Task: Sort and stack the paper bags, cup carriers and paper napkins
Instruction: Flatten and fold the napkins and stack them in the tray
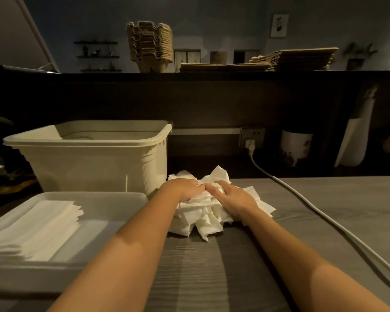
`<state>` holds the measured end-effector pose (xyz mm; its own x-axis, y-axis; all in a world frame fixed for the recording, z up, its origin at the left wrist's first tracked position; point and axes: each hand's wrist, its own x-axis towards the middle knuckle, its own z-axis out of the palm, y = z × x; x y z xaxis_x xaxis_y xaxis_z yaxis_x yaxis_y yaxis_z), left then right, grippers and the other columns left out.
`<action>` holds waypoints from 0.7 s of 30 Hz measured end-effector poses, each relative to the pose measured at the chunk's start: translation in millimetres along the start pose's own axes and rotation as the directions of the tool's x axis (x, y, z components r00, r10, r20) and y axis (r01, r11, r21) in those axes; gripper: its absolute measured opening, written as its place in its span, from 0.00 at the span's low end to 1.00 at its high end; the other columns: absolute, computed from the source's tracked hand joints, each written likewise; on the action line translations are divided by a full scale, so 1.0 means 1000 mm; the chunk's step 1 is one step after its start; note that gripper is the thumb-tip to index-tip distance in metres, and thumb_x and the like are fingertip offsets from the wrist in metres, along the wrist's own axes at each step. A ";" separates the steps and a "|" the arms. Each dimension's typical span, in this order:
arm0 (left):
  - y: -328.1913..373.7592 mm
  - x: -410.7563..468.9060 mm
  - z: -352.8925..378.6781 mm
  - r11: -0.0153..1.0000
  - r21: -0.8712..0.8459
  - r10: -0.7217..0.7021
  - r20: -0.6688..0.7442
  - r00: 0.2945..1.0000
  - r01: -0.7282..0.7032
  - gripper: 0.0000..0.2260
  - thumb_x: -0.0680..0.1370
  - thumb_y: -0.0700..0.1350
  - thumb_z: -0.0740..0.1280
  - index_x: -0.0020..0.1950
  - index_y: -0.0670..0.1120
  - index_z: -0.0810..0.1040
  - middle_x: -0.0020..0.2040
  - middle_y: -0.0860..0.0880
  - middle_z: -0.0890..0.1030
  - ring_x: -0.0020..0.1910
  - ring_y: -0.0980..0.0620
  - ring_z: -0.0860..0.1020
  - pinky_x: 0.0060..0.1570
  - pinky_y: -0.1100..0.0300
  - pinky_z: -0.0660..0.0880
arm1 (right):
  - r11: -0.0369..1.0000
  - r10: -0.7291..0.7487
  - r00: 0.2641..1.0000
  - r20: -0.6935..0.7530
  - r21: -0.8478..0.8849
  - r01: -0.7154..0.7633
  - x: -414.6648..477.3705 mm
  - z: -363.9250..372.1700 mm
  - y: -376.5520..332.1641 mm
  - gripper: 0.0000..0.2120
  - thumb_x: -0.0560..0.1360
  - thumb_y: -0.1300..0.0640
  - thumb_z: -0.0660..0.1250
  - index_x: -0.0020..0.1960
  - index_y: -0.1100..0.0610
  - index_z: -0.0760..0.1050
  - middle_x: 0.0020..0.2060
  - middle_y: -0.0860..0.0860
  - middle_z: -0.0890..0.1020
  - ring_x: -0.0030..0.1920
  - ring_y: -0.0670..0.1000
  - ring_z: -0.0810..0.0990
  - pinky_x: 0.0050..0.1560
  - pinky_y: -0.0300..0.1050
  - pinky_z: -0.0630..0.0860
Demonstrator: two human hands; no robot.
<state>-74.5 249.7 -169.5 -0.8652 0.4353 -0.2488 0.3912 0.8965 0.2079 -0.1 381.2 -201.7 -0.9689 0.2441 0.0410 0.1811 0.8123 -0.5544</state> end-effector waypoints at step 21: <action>-0.004 -0.091 0.019 0.966 -0.202 0.027 -0.537 0.843 -0.159 0.20 0.81 0.57 0.50 0.73 0.57 0.61 0.75 0.53 0.61 0.71 0.48 0.62 0.64 0.51 0.64 | 0.984 -0.085 0.971 -0.225 0.135 0.117 -0.081 -0.004 -0.012 0.21 0.74 0.35 0.58 0.66 0.38 0.68 0.74 0.42 0.52 0.74 0.48 0.44 0.73 0.60 0.44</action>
<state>9.0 208.3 -165.2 -0.8874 0.3467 0.3038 0.4526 0.7803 0.4316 76.7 353.6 -194.5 -0.9179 0.2871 0.2738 0.0416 0.7561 -0.6531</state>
